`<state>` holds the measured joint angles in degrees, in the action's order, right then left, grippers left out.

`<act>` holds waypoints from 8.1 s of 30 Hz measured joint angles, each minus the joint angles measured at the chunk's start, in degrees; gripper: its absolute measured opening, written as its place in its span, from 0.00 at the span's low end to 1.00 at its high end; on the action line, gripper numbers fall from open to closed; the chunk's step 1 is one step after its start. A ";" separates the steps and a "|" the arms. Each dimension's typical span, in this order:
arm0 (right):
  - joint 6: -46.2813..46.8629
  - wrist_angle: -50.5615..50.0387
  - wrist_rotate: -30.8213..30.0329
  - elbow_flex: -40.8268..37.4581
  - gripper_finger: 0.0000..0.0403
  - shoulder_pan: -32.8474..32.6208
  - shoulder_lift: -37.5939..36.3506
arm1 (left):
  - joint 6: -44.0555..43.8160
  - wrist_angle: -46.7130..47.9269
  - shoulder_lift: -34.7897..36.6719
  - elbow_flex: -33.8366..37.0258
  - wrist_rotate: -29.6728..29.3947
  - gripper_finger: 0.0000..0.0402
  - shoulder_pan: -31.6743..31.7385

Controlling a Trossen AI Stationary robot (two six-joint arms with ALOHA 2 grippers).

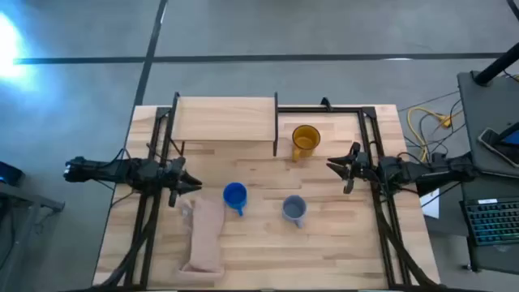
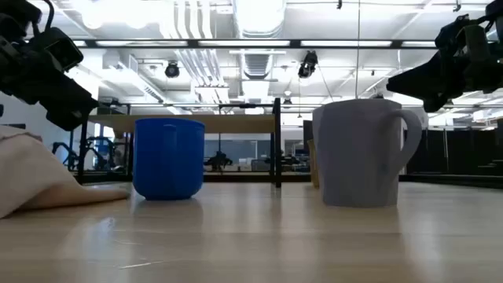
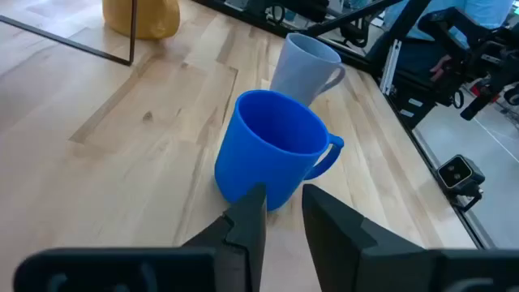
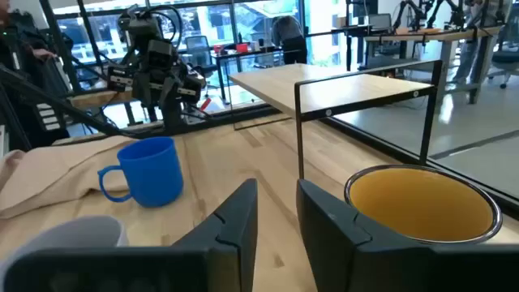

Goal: Stack small to large cups/mugs on shelf

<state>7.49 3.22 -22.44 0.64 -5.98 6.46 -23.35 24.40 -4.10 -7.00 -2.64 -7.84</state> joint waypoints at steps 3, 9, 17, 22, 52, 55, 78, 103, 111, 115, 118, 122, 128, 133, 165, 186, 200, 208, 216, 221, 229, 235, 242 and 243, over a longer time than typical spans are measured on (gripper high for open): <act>0.02 -0.01 -0.02 0.00 0.20 0.01 0.00 | 0.00 0.01 0.00 0.00 -0.02 0.17 -0.01; 0.01 -0.02 -0.02 0.00 0.20 0.02 0.00 | 0.00 0.00 0.00 0.01 -0.02 0.17 -0.01; 0.02 -0.02 -0.02 0.00 0.20 0.01 0.00 | -0.01 0.01 0.00 0.02 -0.01 0.17 0.00; 0.00 0.00 -0.02 0.00 0.20 0.00 0.00 | -0.02 0.02 0.00 0.00 0.00 0.17 0.00; 0.02 0.00 0.00 0.00 0.20 0.00 0.00 | 0.00 0.00 0.00 0.02 0.00 0.17 0.00; 0.02 -0.01 -0.01 0.00 0.20 0.01 0.00 | -0.01 0.00 0.00 0.01 -0.01 0.17 0.00; 38.22 15.67 -11.71 0.07 0.20 0.01 0.49 | -4.04 -10.48 -0.62 0.74 -3.62 0.17 -0.02; 36.55 18.36 -3.57 0.00 0.20 0.01 0.85 | -8.71 -12.51 -22.40 -31.53 -4.87 0.17 -0.02; 35.54 17.99 -2.64 -0.02 0.20 0.00 0.94 | -8.63 25.05 -46.78 -52.41 -5.38 0.17 -0.10; 36.05 17.99 -2.62 -0.02 0.20 0.00 1.54 | -22.85 24.69 -57.70 -54.80 -7.06 0.17 2.44; 36.13 17.92 -2.62 -0.02 0.20 0.00 2.06 | -30.71 25.14 -65.19 -54.99 -1.31 0.17 4.30; 36.20 17.92 -2.62 -0.02 0.20 0.02 2.76 | -34.84 24.56 -72.48 -55.85 0.10 0.17 4.18; 36.39 18.05 -2.61 -0.02 0.20 0.00 3.13 | -36.37 26.18 -77.89 -57.81 -0.86 0.17 4.24; 36.41 18.01 -2.62 -0.02 0.20 0.00 3.11 | -37.84 30.50 -77.36 -59.13 -0.96 0.17 4.20; 36.44 16.65 -3.10 -0.02 0.20 0.01 3.45 | -32.34 28.37 -88.24 -59.28 0.57 0.17 4.00; 38.60 15.87 -4.81 -0.02 0.20 0.00 3.50 | -19.43 51.72 -78.32 -69.54 -2.08 0.00 7.47; 40.73 13.75 -4.59 -0.02 0.20 0.00 3.94 | 21.88 65.62 -74.10 -92.36 -9.83 0.00 47.78; 42.07 13.47 -4.35 -0.02 0.20 0.00 5.41 | 37.85 65.68 -80.70 -94.66 -5.28 0.00 58.97; 44.61 13.68 -6.27 -0.02 0.20 0.02 6.92 | 45.09 63.97 -83.23 -91.22 -5.88 0.00 60.76; 44.61 13.73 -8.46 -0.02 0.20 0.02 7.26 | 47.82 61.45 -83.30 -87.97 -6.30 0.00 64.14; 45.46 13.77 -8.67 -0.02 0.20 0.02 7.23 | 46.29 58.73 -83.17 -86.08 2.04 0.00 64.35; 45.22 13.77 -8.68 -0.02 0.20 0.02 7.21 | 46.27 58.12 -83.47 -85.95 0.88 0.00 65.21; 45.44 13.77 -8.68 -0.02 0.20 0.02 7.21 | 44.76 57.66 -84.70 -85.98 0.85 0.00 65.22; 45.44 13.77 -8.68 -0.02 0.20 0.02 7.21 | 44.68 57.63 -84.69 -85.97 0.88 0.00 65.22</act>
<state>52.93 16.99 -31.11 0.62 -5.96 13.67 21.33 82.03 -88.79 -92.98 -1.75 57.39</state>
